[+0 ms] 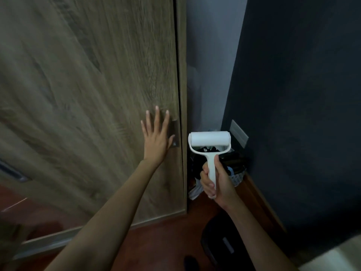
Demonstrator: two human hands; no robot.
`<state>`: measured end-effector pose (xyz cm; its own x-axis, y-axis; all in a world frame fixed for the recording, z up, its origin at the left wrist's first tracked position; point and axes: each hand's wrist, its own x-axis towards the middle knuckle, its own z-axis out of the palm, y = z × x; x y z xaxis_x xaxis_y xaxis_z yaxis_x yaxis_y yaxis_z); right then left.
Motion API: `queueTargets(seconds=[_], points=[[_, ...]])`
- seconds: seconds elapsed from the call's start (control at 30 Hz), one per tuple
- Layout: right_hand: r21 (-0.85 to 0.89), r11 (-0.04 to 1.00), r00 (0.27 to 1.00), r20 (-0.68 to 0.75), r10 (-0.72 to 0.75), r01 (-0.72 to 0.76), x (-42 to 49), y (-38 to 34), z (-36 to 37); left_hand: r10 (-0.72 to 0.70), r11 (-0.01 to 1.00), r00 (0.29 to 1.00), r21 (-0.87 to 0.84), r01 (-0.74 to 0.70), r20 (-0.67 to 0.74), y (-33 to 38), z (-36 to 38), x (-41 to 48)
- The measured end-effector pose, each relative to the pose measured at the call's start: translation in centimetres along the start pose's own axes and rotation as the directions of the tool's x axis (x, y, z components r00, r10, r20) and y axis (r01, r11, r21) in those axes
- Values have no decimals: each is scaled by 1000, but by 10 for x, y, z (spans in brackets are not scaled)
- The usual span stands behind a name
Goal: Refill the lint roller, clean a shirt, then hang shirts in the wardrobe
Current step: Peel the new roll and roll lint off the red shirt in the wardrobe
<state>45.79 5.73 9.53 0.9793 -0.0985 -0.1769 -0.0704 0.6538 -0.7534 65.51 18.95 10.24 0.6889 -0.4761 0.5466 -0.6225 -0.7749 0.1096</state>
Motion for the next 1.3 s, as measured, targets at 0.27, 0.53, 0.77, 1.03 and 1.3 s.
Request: queueTargets(seconds=[0.27, 0.53, 0.77, 1.03, 1.3], points=[[1, 999, 998, 60, 33, -33, 60, -6, -3, -9, 992, 994, 125, 22, -105, -13, 41, 18], [-41, 997, 985, 159, 68, -62, 81, -1, 14, 54, 987, 984, 156, -27, -172, -42, 44, 11], [-57, 993, 974, 198, 111, -102, 93, 39, 59, 41, 982, 980, 189, -3, -197, -106, 18, -15], [-43, 990, 953, 268, 144, -137, 123, 102, 138, -9, 979, 982, 200, 47, -187, -206, -31, -57], [-7, 980, 910, 371, 186, -198, 150, 172, 222, -20, 964, 985, 259, 65, -173, -321, -77, -104]])
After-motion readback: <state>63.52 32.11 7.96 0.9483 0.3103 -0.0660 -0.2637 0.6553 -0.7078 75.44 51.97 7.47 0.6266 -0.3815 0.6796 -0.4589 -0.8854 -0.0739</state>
